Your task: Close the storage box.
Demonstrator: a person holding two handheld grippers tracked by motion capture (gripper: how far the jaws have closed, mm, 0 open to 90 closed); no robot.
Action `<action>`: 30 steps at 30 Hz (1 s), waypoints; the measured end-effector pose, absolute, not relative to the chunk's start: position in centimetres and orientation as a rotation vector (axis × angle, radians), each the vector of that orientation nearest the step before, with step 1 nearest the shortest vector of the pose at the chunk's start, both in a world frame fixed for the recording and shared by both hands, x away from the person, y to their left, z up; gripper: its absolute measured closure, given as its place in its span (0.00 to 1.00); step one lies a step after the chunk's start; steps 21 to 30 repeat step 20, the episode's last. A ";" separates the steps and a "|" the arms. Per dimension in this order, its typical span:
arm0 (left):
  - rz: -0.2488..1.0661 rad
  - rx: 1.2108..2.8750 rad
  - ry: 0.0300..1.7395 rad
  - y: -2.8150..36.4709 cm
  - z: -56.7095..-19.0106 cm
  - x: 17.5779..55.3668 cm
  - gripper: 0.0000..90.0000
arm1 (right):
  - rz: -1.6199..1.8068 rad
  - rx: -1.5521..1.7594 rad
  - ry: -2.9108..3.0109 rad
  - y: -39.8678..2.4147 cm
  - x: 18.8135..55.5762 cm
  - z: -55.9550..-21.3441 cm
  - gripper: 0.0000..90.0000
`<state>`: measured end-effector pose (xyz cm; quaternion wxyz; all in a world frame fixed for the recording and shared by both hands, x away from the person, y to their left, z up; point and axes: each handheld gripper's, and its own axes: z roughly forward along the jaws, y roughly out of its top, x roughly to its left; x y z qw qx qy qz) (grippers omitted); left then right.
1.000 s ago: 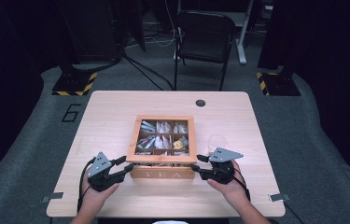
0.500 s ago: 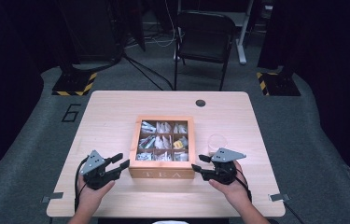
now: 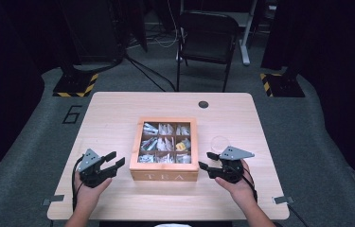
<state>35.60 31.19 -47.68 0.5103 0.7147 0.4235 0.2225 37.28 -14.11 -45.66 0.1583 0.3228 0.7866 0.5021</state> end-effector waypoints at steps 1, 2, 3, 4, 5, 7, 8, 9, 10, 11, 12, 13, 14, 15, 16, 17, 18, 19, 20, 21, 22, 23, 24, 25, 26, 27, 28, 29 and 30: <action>0.536 1.721 1.020 31.2 -47.7 35.6 0.56 | 1.436 0.923 2.249 -14.1 37.3 -45.7 0.51; 0.542 1.708 1.026 31.3 -47.8 35.7 0.56 | 1.425 0.923 2.244 -14.3 37.4 -45.7 0.51; 0.539 1.711 1.030 31.4 -47.9 35.8 0.56 | 1.424 0.924 2.244 -14.3 37.4 -45.8 0.51; 0.542 1.708 1.036 31.5 -47.9 35.9 0.56 | 1.422 0.930 2.245 -14.4 37.5 -45.9 0.51; 0.539 1.713 1.040 31.6 -47.9 35.9 0.56 | 1.420 0.939 2.246 -14.6 37.5 -46.0 0.51; 0.538 1.706 1.047 31.8 -48.1 36.0 0.56 | 1.423 0.951 2.248 -14.8 37.6 -46.2 0.51; 0.526 1.706 1.051 31.8 -48.2 36.1 0.56 | 1.426 0.958 2.245 -14.8 37.7 -46.2 0.51; 0.525 1.704 1.053 31.8 -48.3 36.1 0.56 | 1.426 0.963 2.242 -14.8 37.7 -46.3 0.51; 0.521 1.708 1.053 31.9 -48.3 36.1 0.56 | 1.422 0.954 2.244 -14.9 37.7 -46.3 0.51; 0.520 1.709 1.052 31.8 -48.4 36.2 0.56 | 1.419 0.956 2.242 -14.8 37.6 -46.3 0.51; 0.518 1.715 1.051 31.8 -48.5 36.2 0.56 | 1.416 0.956 2.240 -14.8 37.6 -46.3 0.51; 0.518 1.715 1.051 31.8 -48.5 36.3 0.56 | 1.415 0.956 2.239 -14.9 37.6 -46.4 0.51; 0.519 1.716 1.052 31.9 -48.6 36.3 0.55 | 1.411 0.955 2.240 -14.9 37.6 -46.4 0.51; 0.514 1.713 1.057 31.9 -48.6 36.4 0.55 | 1.409 0.953 2.242 -14.9 37.6 -46.5 0.51; 0.510 1.705 1.064 31.9 -48.7 36.4 0.55 | 1.408 0.951 2.242 -14.9 37.6 -46.5 0.51; 0.510 1.703 1.066 31.9 -48.7 36.4 0.55 | 1.402 0.957 2.245 -14.9 37.5 -46.5 0.51; 0.515 1.694 1.072 31.9 -48.6 36.3 0.55 | 1.405 0.959 2.246 -14.9 37.4 -46.5 0.51; 0.509 1.693 1.064 32.0 -48.5 36.3 0.54 | 1.424 0.955 2.246 -14.9 37.2 -46.3 0.51; 0.513 1.685 1.061 31.9 -48.4 36.2 0.53 | 1.455 0.944 2.243 -14.9 37.0 -46.2 0.50; 0.513 1.685 1.061 31.9 -48.4 36.2 0.53 | 1.455 0.944 2.243 -14.9 37.0 -46.2 0.50; 0.513 1.685 1.061 31.9 -48.4 36.2 0.53 | 1.455 0.944 2.243 -14.9 37.0 -46.2 0.50; 0.513 1.685 1.061 31.9 -48.4 36.2 0.53 | 1.455 0.944 2.243 -14.9 37.0 -46.2 0.50; 0.513 1.685 1.061 31.9 -48.4 36.2 0.53 | 1.455 0.944 2.243 -14.9 37.0 -46.2 0.50; 0.513 1.685 1.061 31.9 -48.4 36.2 0.53 | 1.455 0.944 2.243 -14.9 37.0 -46.2 0.50; 0.513 1.685 1.061 31.9 -48.4 36.2 0.53 | 1.455 0.944 2.243 -14.9 37.0 -46.2 0.50; 0.513 1.685 1.061 31.9 -48.4 36.2 0.53 | 1.455 0.944 2.243 -14.9 37.0 -46.2 0.50; 0.513 1.685 1.061 31.9 -48.4 36.2 0.53 | 1.455 0.944 2.243 -14.9 37.0 -46.2 0.50; 0.513 1.685 1.061 31.9 -48.4 36.2 0.53 | 1.455 0.944 2.243 -14.9 37.0 -46.2 0.50; 0.513 1.685 1.061 31.9 -48.4 36.2 0.53 | 1.455 0.944 2.243 -14.9 37.0 -46.2 0.50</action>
